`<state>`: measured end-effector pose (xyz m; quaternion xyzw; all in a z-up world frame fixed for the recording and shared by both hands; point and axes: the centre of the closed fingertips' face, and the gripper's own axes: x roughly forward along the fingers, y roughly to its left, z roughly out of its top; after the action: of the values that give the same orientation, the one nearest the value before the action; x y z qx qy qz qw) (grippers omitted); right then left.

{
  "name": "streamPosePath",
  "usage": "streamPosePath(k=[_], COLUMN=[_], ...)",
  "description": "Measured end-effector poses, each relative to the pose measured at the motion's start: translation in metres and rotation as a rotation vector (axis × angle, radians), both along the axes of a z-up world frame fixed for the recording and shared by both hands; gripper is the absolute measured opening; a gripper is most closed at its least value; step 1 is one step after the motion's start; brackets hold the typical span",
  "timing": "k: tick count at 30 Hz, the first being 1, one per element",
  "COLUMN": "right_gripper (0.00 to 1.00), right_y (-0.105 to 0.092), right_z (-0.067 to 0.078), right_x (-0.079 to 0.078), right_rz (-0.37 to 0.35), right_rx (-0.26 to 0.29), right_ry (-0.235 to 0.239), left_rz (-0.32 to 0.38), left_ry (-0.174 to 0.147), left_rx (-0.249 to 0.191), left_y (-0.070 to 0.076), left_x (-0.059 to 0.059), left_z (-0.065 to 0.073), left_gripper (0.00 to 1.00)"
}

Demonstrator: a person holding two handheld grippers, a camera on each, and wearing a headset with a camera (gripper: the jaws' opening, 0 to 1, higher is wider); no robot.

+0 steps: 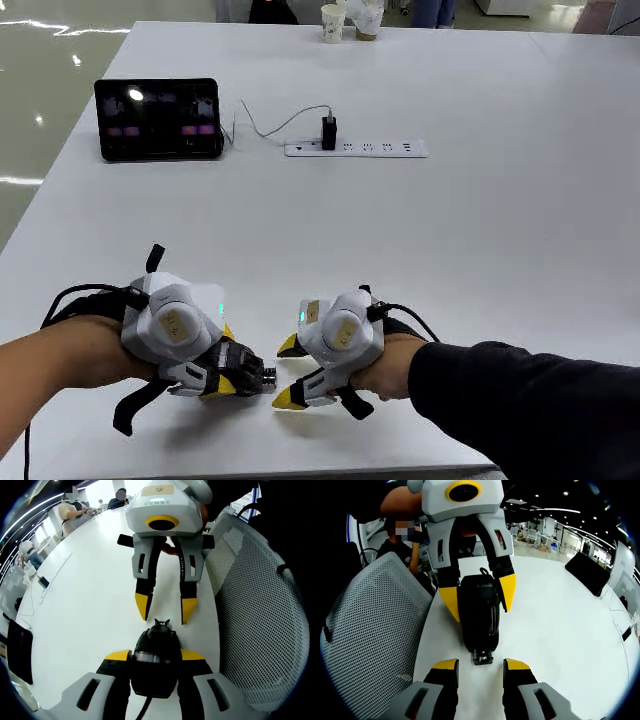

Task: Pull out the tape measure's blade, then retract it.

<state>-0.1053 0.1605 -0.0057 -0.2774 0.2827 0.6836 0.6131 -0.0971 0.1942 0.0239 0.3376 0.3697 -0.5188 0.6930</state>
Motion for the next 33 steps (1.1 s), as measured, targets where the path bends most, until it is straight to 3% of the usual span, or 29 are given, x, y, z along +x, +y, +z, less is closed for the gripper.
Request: streamPosePath(k=[3, 5, 16, 33], right_gripper=[0.22, 0.17, 0.13, 0.1], right_y=[0.003, 0.005, 0.011, 0.01], right_z=[-0.003, -0.003, -0.01, -0.009], right_x=[0.004, 0.005, 0.002, 0.004], right_rz=[-0.007, -0.01, 0.015, 0.032], right_rx=[-0.001, 0.005, -0.009, -0.001], right_ry=[-0.046, -0.042, -0.038, -0.027], left_rz=[0.004, 0.005, 0.005, 0.006], left_ry=[-0.004, -0.004, -0.004, 0.006], left_rx=[0.0, 0.002, 0.003, 0.004], left_y=[0.0, 0.0, 0.0, 0.0], left_x=[0.0, 0.0, 0.0, 0.001], left_z=[0.0, 0.0, -0.001, -0.002], left_gripper=[0.3, 0.3, 0.3, 0.3])
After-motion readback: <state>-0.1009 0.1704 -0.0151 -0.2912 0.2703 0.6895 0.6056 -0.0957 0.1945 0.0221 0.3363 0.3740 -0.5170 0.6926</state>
